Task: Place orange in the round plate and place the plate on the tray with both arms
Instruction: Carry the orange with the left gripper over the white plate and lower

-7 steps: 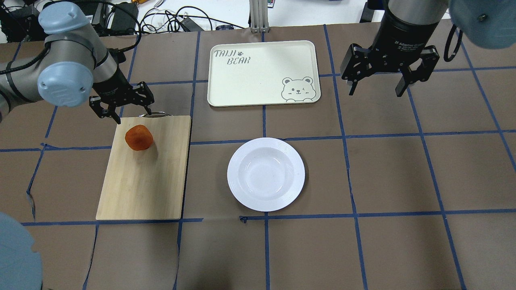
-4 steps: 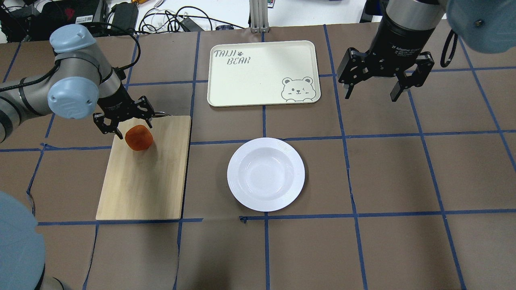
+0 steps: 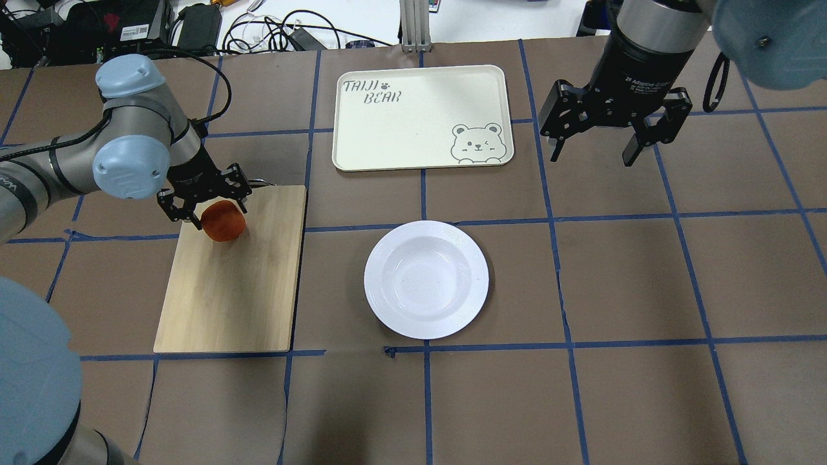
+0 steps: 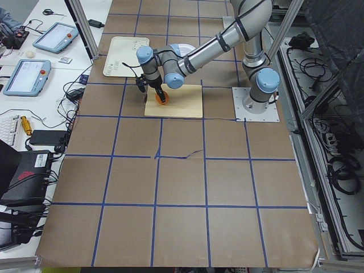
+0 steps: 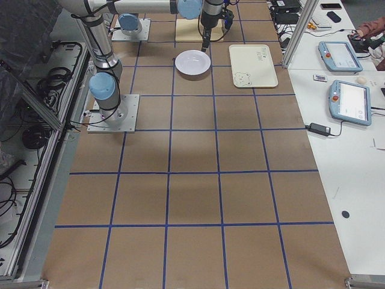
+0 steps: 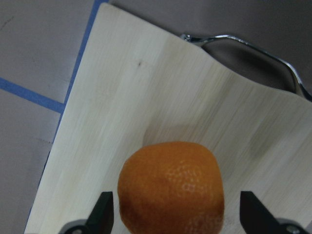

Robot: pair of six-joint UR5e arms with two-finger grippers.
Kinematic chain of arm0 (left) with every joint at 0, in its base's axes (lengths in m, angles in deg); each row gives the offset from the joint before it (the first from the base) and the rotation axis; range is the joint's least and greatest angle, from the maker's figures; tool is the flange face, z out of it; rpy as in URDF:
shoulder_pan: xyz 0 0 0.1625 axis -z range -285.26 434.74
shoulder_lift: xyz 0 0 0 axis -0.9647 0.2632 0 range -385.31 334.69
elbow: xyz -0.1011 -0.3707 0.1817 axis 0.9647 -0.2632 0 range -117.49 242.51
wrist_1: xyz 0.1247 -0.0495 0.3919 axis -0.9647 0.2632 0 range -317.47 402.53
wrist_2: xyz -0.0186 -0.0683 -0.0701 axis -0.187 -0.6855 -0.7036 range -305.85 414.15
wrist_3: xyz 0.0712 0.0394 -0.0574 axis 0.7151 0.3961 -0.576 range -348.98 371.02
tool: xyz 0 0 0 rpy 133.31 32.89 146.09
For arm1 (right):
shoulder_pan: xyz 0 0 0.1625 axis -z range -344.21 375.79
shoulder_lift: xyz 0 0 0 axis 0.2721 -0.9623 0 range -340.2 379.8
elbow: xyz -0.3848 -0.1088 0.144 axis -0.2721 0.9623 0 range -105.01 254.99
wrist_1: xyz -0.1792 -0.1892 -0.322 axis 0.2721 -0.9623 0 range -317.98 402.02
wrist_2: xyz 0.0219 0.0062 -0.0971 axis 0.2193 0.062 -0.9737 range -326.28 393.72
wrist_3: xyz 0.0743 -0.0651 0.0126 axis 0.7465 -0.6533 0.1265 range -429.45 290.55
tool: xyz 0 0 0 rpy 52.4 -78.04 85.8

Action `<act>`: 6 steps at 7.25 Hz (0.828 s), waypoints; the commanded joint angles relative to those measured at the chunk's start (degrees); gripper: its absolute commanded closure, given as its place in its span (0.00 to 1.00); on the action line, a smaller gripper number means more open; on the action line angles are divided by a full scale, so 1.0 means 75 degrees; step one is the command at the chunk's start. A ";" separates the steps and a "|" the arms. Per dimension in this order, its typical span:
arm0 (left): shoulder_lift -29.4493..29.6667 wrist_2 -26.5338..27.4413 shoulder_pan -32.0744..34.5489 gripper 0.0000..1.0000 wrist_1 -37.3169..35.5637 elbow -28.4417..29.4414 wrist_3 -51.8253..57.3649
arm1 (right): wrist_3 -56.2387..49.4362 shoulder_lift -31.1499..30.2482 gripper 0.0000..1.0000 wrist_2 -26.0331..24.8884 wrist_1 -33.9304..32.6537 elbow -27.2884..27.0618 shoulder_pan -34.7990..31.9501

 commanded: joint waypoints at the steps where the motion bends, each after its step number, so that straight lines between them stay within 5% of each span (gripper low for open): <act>1: 0.0012 0.0004 0.0000 0.68 -0.0066 -0.0043 0.0334 | 0.0007 0.0012 0.00 -0.0004 0.0013 -0.0006 0.0012; 2: -0.0022 0.0015 0.0000 0.87 -0.0078 0.0050 0.0394 | 0.0019 0.0012 0.00 -0.0004 0.0013 -0.0006 0.0024; 6: -0.0269 0.0097 0.0408 0.94 0.0829 0.0914 0.0942 | -0.0004 0.0012 0.00 -0.0004 0.0060 -0.0017 0.0024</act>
